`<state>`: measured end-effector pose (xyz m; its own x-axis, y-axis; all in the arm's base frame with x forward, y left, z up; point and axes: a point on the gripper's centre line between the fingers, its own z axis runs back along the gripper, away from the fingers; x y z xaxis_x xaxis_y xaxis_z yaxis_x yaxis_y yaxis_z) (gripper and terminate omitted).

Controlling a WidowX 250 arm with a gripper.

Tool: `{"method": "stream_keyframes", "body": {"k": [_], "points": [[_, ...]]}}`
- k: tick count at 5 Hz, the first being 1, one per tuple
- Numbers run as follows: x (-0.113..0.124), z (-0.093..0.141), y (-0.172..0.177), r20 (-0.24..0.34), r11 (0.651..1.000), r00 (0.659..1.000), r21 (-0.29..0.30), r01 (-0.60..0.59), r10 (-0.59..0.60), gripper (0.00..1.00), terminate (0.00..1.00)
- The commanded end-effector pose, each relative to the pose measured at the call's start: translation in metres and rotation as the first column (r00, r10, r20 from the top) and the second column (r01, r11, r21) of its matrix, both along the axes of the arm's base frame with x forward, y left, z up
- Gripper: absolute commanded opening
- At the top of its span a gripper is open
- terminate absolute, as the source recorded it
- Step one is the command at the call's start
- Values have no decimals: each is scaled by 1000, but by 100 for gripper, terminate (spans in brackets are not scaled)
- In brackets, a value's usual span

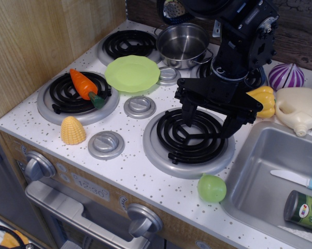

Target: Take carrot off plate

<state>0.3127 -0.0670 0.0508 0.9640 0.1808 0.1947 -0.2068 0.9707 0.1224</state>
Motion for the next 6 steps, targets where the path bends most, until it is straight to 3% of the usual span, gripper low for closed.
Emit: {"method": "stream_keyframes", "body": {"k": [1, 2, 3, 5, 6], "points": [[0, 0, 0, 0, 1000, 1000, 0, 0, 0, 100, 0], [9, 33, 40, 7, 987, 992, 108, -123, 123, 100, 0], [17, 60, 84, 9, 957, 969, 158, -245, 247, 100, 0], [10, 69, 161, 68, 848, 883, 255, -465, 463, 100, 0], [-2, 50, 193, 82, 860, 878, 181, -478, 471, 100, 0]]}}
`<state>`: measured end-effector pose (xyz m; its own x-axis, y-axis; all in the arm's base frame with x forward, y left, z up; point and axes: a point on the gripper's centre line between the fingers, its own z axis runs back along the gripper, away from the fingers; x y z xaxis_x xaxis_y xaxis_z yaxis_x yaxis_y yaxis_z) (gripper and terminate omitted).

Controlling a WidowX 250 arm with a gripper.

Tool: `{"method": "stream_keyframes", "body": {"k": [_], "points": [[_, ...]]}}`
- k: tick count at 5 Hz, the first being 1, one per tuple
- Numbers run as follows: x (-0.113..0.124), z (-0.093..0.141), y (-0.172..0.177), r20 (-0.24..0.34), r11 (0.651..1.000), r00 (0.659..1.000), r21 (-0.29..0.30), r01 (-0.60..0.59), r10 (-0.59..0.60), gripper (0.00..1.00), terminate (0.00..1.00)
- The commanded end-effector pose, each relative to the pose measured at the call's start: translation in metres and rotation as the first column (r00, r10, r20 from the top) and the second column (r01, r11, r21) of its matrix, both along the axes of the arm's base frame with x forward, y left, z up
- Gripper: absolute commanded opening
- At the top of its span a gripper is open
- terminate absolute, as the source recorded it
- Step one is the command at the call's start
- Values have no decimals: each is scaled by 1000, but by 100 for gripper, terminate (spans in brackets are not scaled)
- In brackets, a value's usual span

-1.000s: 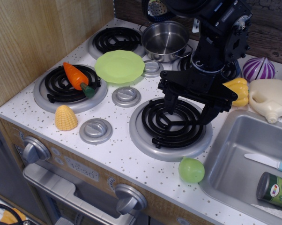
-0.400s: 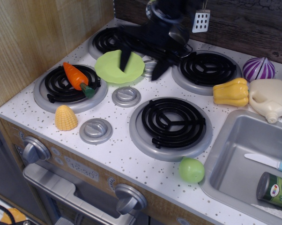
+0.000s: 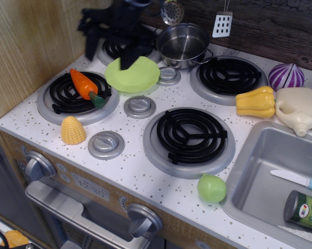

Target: Take carrot off plate

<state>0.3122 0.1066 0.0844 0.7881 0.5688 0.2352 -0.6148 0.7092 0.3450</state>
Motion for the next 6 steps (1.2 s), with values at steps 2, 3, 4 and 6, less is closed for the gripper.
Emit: {"method": "stream_keyframes", "body": {"k": [2, 3, 4, 6], "points": [[-10, -17, 46, 156, 996, 986, -62, 65, -55, 100, 0], [-5, -27, 50, 180, 989, 979, -98, 113, -94, 100, 0], [2, -35, 53, 201, 983, 973, -117, 143, -117, 100, 0], [1, -52, 57, 267, 973, 960, -187, 133, -80, 100, 0]]}}
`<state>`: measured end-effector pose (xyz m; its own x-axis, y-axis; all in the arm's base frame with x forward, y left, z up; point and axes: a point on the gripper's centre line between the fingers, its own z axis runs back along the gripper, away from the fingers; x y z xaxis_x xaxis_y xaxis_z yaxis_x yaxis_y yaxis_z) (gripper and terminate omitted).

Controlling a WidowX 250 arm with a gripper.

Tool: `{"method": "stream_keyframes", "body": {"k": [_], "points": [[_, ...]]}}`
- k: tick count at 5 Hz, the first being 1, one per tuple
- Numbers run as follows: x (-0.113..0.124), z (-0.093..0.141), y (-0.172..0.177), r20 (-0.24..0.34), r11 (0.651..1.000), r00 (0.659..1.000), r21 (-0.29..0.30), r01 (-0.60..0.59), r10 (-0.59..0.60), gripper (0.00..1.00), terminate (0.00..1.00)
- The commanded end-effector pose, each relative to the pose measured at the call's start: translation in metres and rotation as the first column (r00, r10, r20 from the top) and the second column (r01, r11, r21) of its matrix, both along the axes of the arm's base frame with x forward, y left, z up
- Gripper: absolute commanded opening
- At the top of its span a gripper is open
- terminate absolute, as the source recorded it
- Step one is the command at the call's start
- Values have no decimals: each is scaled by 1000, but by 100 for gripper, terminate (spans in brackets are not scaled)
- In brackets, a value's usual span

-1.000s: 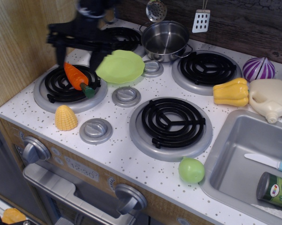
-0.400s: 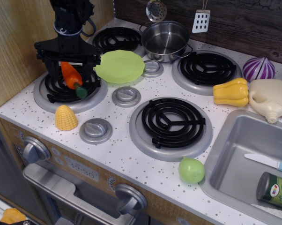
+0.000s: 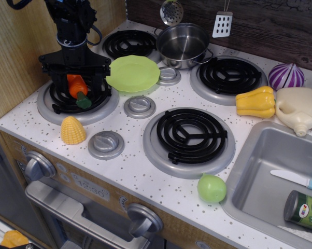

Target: Take carrot off plate

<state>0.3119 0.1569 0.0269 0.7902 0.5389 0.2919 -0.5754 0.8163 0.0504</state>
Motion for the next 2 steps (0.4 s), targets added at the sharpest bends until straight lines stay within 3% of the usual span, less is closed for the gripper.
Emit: {"method": "stream_keyframes", "body": {"k": [1, 2], "points": [[4, 5, 10, 35, 999, 999, -43, -9, 10, 0, 0], [7, 15, 8, 20, 999, 999, -17, 45, -44, 0, 0]]}}
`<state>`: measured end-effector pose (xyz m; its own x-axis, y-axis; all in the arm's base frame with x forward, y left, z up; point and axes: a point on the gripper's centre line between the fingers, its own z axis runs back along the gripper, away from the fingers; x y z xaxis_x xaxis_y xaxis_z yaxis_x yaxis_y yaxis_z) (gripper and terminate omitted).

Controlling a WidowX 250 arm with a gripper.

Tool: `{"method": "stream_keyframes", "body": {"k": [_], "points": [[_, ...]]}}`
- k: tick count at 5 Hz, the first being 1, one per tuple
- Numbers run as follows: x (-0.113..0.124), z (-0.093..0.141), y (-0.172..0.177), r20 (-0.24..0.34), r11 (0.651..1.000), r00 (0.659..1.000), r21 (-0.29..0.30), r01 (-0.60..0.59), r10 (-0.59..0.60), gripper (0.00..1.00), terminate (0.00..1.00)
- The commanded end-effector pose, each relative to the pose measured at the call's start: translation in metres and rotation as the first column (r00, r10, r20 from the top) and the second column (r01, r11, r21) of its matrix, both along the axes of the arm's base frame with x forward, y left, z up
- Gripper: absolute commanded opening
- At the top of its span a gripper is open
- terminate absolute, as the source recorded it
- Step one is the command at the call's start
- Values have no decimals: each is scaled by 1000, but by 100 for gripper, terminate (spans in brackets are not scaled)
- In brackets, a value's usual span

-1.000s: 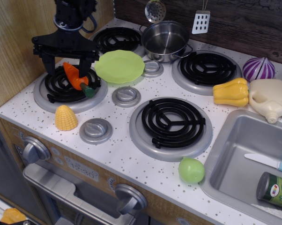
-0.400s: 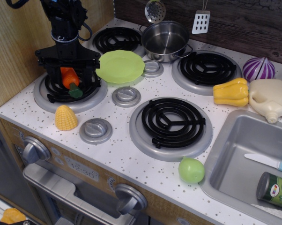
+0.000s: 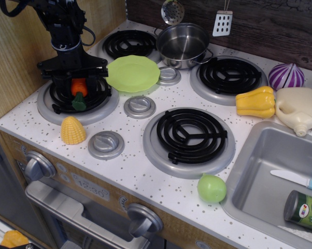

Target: Take carrot off plate

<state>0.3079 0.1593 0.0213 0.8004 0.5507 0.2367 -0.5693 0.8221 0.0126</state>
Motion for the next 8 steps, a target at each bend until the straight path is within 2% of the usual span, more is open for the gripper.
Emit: {"method": "stream_keyframes", "body": {"k": [1, 2, 4, 5, 6, 7, 8], "points": [[24, 37, -9, 43, 989, 992, 93, 116, -121, 0, 0], [45, 48, -28, 76, 984, 985, 105, 147, -155, 0, 0], [78, 36, -58, 232, 983, 959, 115, 142, -166, 0, 0], [85, 30, -53, 252, 981, 948, 62, 186, -196, 0, 0], [85, 30, -53, 252, 981, 948, 62, 186, -196, 100, 0], [85, 30, -53, 252, 981, 948, 62, 186, -196, 100, 0], [85, 30, -53, 252, 981, 948, 62, 186, -196, 100, 100]]}}
